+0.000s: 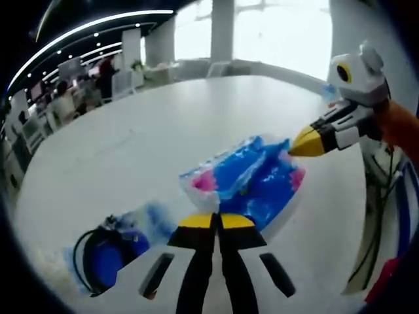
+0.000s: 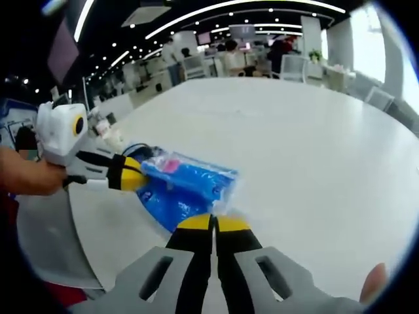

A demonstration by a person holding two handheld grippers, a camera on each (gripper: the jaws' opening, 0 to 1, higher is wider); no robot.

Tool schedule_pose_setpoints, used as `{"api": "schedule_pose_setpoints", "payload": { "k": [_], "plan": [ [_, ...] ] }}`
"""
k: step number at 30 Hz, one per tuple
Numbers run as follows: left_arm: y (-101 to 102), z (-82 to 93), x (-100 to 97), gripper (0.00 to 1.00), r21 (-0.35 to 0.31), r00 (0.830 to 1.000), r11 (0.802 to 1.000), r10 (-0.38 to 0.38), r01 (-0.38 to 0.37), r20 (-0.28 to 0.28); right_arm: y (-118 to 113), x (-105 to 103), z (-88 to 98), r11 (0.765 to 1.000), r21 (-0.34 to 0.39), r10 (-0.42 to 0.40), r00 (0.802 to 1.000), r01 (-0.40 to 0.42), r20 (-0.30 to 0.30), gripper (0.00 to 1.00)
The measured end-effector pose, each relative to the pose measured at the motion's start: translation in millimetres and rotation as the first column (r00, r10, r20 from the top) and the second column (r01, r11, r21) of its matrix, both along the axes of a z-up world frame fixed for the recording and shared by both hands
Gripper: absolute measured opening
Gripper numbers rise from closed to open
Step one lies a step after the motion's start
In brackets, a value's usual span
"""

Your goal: Arrange the tabletop items into an orderly group along one side of the table until the central work area is clear of visible clutter.

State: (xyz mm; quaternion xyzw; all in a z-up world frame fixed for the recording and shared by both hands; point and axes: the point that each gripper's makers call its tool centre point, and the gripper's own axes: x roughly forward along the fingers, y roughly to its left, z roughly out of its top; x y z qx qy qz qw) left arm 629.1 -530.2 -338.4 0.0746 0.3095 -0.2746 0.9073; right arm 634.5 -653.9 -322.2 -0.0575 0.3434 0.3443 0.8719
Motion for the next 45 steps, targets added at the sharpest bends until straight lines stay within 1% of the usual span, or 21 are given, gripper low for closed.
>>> {"api": "schedule_pose_setpoints", "payload": {
  "k": [4,10,18,23,27,30,35,38,40,45],
  "plan": [
    [-5,-6.2,5.7,0.0,-0.003,1.0,1.0,-0.003,0.003,0.016,-5,5,-4.9,1.0,-0.002,-0.004,1.0,0.004,0.001,0.01],
    [-11,-16.3,12.3,0.0,-0.015,1.0,1.0,0.003,-0.003,0.013,-11,10,-15.6,1.0,-0.009,-0.008,1.0,0.008,-0.002,0.01],
    [-12,-30.7,18.2,0.0,-0.024,1.0,0.999,0.024,-0.024,-0.005,-11,19,-29.0,1.0,-0.013,-0.005,1.0,0.005,-0.004,0.01],
    [-12,-36.3,20.2,0.0,-0.021,0.999,0.999,0.031,-0.032,-0.01,-11,24,-37.1,1.0,-0.019,0.001,1.0,-0.001,-0.008,0.01],
    [-12,-41.8,20.4,0.0,-0.013,0.999,0.999,0.029,-0.029,-0.021,-11,24,-39.6,1.0,-0.022,0.004,1.0,-0.004,-0.014,0.01],
    [-11,-41.9,22.4,0.0,-0.006,0.999,0.999,0.032,-0.032,-0.011,-11,24,-42.6,1.0,-0.02,0.006,1.0,-0.006,-0.021,0.01],
    [-10,-42.5,23.7,0.0,-0.006,0.999,0.999,0.039,-0.039,-0.014,-11,24,-46.3,1.0,-0.02,0.007,1.0,-0.007,-0.025,0.02],
    [-6,-43.0,24.6,0.0,0.012,0.999,0.999,0.047,-0.047,-0.006,-8,23,-50.0,1.0,-0.017,0.013,0.999,-0.014,-0.036,0.02],
    [-4,-43.1,24.2,0.0,0.014,0.999,0.999,0.05,-0.05,-0.009,-4,22,-50.4,1.0,-0.018,0.023,0.999,-0.024,-0.033,0.02],
    [-2,-43.1,24.8,0.0,0.018,0.998,0.998,0.055,-0.055,-0.016,-3,27,-50.8,1.0,-0.01,0.016,1.0,-0.016,-0.027,0.02]
  ]
}}
